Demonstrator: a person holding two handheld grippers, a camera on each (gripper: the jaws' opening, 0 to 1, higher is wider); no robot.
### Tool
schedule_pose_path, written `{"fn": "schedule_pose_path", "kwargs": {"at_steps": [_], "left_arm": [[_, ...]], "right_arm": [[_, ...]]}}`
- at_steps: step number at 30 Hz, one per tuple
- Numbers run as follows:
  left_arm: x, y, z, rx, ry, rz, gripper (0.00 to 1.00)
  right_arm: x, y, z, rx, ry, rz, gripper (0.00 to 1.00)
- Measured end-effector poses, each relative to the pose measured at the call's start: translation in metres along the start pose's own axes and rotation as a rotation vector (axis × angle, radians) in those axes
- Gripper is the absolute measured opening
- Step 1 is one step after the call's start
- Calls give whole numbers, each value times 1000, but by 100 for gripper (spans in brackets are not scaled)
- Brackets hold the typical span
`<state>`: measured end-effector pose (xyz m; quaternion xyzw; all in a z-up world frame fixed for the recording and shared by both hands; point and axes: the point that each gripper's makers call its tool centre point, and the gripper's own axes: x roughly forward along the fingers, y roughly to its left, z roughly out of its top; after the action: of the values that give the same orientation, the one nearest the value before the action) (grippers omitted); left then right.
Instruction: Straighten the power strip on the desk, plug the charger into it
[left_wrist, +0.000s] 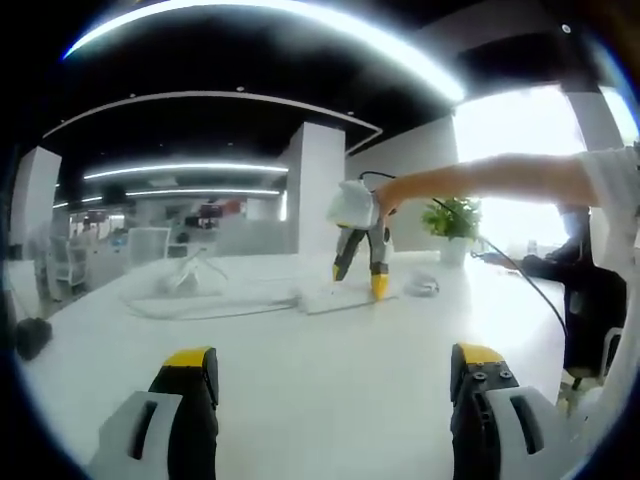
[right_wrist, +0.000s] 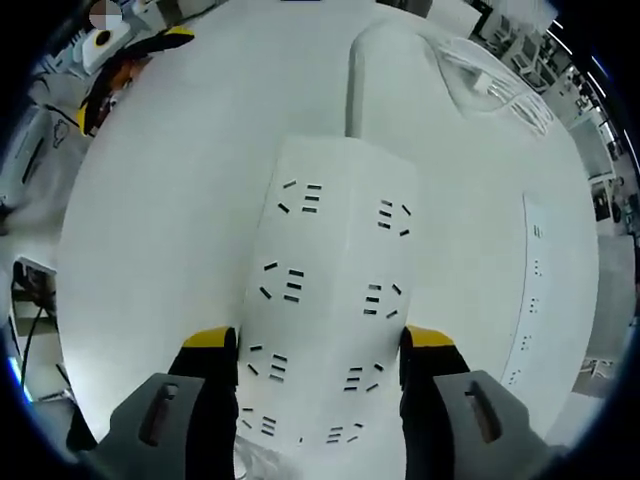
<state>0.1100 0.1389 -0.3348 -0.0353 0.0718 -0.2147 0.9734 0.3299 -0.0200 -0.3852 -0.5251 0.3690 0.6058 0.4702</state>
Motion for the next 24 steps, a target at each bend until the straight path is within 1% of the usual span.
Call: {"fn": "schedule_pose_path", "kwargs": {"at_steps": [10,14,24], "left_arm": [[0,1,-2,-2,3,2,99],[2,0,-8,-1,31,-9,99],[7,-6,-11,-2,66,-33,99]], "right_arm": [[1,1,1,-4,-5,-4,65],[1,1,1,1,-11,-7,65],[4,1,1,5,-27,-2,66]]}}
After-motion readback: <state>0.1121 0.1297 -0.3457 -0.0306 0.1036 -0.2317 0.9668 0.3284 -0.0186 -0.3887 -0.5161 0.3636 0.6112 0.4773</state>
